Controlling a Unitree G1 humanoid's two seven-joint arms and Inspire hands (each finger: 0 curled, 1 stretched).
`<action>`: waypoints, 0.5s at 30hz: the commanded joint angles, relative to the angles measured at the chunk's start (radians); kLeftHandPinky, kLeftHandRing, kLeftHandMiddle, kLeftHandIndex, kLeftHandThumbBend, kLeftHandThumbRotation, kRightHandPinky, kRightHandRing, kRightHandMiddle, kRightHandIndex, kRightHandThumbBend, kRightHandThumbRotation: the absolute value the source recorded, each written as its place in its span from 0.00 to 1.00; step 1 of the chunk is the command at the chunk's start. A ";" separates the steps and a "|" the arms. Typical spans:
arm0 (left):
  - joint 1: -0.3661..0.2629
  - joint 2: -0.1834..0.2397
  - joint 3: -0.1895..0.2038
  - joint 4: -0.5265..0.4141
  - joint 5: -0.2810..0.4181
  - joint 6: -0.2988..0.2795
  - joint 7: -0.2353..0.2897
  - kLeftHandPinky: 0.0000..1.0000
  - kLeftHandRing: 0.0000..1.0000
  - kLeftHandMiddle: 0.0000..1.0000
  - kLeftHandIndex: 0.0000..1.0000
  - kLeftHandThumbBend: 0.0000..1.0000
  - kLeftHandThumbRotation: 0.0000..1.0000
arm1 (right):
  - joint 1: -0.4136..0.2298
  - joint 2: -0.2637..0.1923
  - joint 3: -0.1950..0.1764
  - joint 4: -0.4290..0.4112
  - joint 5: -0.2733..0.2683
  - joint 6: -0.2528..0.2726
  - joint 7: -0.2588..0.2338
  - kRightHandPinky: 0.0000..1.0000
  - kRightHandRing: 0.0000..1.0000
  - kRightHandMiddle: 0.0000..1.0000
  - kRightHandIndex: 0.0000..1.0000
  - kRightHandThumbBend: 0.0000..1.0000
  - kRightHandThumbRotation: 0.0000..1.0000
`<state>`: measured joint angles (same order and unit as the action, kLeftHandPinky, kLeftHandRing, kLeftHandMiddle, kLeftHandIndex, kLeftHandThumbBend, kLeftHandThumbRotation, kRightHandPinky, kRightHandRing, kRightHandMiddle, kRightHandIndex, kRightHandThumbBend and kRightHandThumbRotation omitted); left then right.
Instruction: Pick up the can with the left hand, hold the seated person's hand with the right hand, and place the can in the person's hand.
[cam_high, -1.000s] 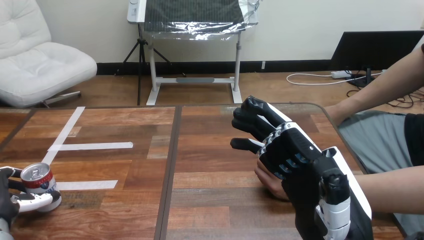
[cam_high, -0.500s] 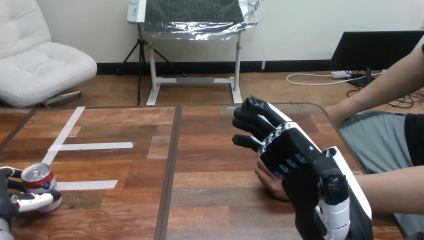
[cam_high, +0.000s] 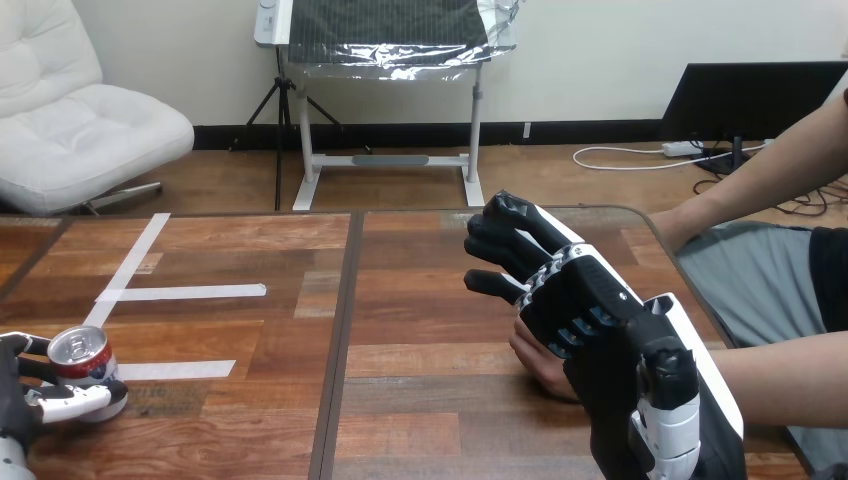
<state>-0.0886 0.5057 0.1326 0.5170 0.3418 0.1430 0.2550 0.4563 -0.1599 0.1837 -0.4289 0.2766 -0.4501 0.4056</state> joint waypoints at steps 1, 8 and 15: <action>-0.071 0.006 -0.002 -0.008 0.005 -0.051 0.040 0.39 0.47 0.51 0.54 0.70 0.00 | -0.045 0.011 -0.010 -0.032 0.007 -0.018 -0.010 0.83 0.89 0.88 0.89 0.80 0.98; -0.065 0.000 0.003 -0.001 0.001 -0.091 0.063 0.37 0.44 0.49 0.53 0.70 0.00 | -0.044 0.009 -0.010 -0.032 0.008 -0.016 -0.009 0.83 0.89 0.88 0.89 0.80 0.98; -0.063 0.002 0.001 0.017 0.002 -0.131 0.076 0.37 0.44 0.48 0.53 0.70 0.00 | -0.045 0.010 -0.011 -0.028 0.005 -0.021 -0.009 0.82 0.89 0.88 0.89 0.80 0.98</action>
<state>-0.0885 0.4941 0.1326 0.5338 0.3414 0.0637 0.2985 0.4564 -0.1601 0.1837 -0.4289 0.2766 -0.4501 0.4046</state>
